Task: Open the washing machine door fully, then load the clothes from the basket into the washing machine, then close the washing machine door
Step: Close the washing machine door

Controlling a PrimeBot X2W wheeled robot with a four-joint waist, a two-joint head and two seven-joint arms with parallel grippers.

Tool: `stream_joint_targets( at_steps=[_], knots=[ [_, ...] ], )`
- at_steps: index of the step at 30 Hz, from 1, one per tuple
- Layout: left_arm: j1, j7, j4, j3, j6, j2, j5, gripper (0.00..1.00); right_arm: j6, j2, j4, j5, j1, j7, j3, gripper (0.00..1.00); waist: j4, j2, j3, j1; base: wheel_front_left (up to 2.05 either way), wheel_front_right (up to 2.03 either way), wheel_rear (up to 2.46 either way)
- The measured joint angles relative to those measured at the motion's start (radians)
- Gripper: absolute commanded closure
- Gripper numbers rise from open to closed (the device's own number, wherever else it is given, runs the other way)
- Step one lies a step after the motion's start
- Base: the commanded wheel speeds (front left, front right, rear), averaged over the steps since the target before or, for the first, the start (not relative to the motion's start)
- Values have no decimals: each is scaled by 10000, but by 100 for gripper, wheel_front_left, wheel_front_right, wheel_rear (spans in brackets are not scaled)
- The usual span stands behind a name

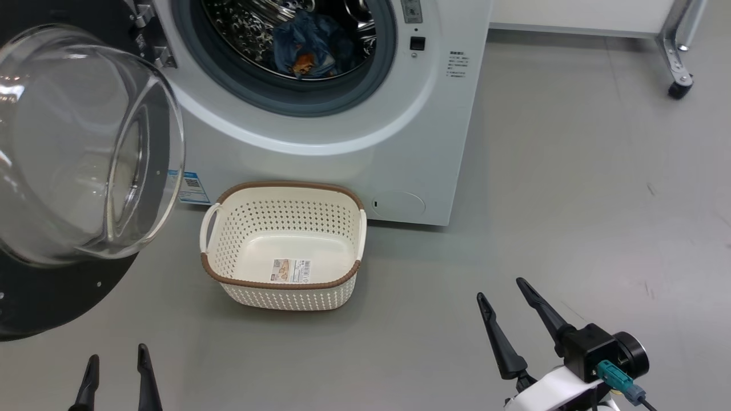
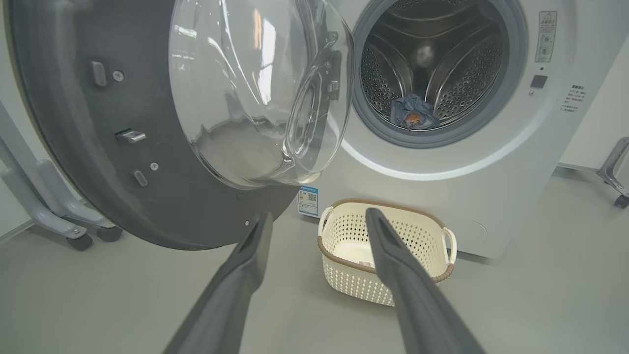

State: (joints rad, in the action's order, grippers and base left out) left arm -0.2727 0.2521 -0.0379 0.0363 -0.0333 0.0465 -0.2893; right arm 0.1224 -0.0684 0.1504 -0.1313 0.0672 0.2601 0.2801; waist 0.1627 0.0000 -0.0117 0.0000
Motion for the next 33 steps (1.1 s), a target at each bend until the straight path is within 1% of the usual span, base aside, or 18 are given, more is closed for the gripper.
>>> stream_joint_targets(
  at_steps=[4,8,13,18,19,21,26,33],
  knots=[
    [-97,0,242,230,-265,2,-123,0,2,-96,105,0,-291,0,594,0,533,0,64,0,0,0,0],
    [-236,0,456,278,-370,2,-263,0,0,-232,228,-25,-495,0,1149,0,1085,0,127,0,0,0,0],
    [-401,0,619,328,-474,2,-487,0,0,-290,313,-111,-639,0,1478,0,1792,0,197,0,0,0,0],
    [-405,0,788,324,-477,2,-581,0,0,-393,387,-184,-849,0,1578,0,2501,0,194,0,0,0,0],
    [-407,0,830,395,-531,2,-654,0,0,-443,464,-186,-1006,0,1795,0,2771,0,180,0,0,0,0],
    [-411,0,857,529,-591,2,-696,0,2,-426,514,-244,-1104,0,1952,0,3010,0,166,0,0,0,0],
    [-566,0,965,600,-656,2,-708,0,2,-439,594,-395,-1198,0,2084,0,3425,0,148,0,0,0,0],
    [-643,0,1110,633,-688,2,-738,0,2,-476,729,-522,-1203,0,2182,0,3602,0,102,0,0,0,0]
  ],
)
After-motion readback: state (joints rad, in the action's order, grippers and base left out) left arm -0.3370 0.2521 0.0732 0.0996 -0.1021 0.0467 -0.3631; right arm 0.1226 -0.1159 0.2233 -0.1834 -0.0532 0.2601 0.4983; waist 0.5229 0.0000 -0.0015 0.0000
